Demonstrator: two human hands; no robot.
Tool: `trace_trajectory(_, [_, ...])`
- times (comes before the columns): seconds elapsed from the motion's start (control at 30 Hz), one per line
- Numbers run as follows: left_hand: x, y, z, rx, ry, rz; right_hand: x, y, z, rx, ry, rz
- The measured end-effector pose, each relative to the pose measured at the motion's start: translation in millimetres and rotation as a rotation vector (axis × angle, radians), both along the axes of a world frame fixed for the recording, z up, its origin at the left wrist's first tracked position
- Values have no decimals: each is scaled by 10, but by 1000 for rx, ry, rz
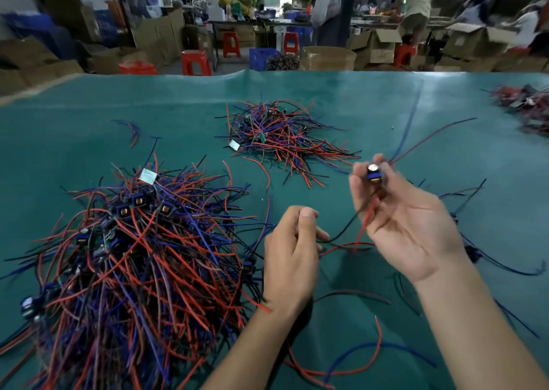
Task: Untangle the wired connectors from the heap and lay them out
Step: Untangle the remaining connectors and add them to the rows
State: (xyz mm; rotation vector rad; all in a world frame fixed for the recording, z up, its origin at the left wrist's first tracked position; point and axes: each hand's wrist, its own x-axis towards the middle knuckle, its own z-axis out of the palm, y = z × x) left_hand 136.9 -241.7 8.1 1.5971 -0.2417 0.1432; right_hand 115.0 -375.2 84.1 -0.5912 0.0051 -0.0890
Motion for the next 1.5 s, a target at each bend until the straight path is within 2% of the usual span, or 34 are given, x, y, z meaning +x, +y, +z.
trace_trajectory(0.17, [-12,18,-2,-16,-6,-17,75,22,-111,1,52,26])
trace_trajectory(0.3, [-36,18,45,-108,56,-72,124,39,-209,-270,111,32])
trace_trajectory(0.4, [-29,10,44,-33,4,-94,148,-106,-263,-453,139,17])
trace_trajectory(0.47, [-13,5,11,64,-19,-87,166,-222,-294,-649,156,-111])
trace_trajectory(0.57, [1,1,-29,117,-11,-71,174,-373,-373,-1133,149,-510])
trace_trajectory(0.6, [6,3,-38,120,-15,-49,183,-379,-375,-1234,127,-598])
trace_trajectory(0.67, [14,12,-46,119,-32,8,171,-370,-319,-1179,62,-651])
trace_trajectory(0.7, [15,17,-39,104,-30,34,143,-382,-252,-957,8,-585])
trace_trajectory(0.77, [9,18,-8,28,6,73,50,-453,-128,-356,-116,-291])
trace_trajectory(0.8, [2,17,4,-14,28,86,-5,-520,-89,-137,-172,-195])
trace_trajectory(0.83, [-4,18,13,-53,49,93,-50,-556,-53,-7,-217,-112])
trace_trajectory(0.97, [18,22,20,-102,115,82,-95,-496,-11,253,-264,161])
trace_trajectory(1.07, [7,5,26,-122,121,-45,-61,-426,-40,274,-244,302])
trace_trajectory(1.1, [-8,-3,38,-124,107,-98,-28,-371,-70,211,-221,312])
trace_trajectory(1.2, [-35,4,52,-68,57,-183,86,-174,-214,-244,-83,170])
trace_trajectory(1.27, [-25,29,40,-13,29,-201,157,-62,-306,-410,-15,122])
trace_trajectory(1.37, [-2,42,13,52,24,-184,195,1,-365,-576,56,41])
trace_trajectory(1.5, [17,37,-5,102,14,-107,194,29,-404,-665,63,-19])
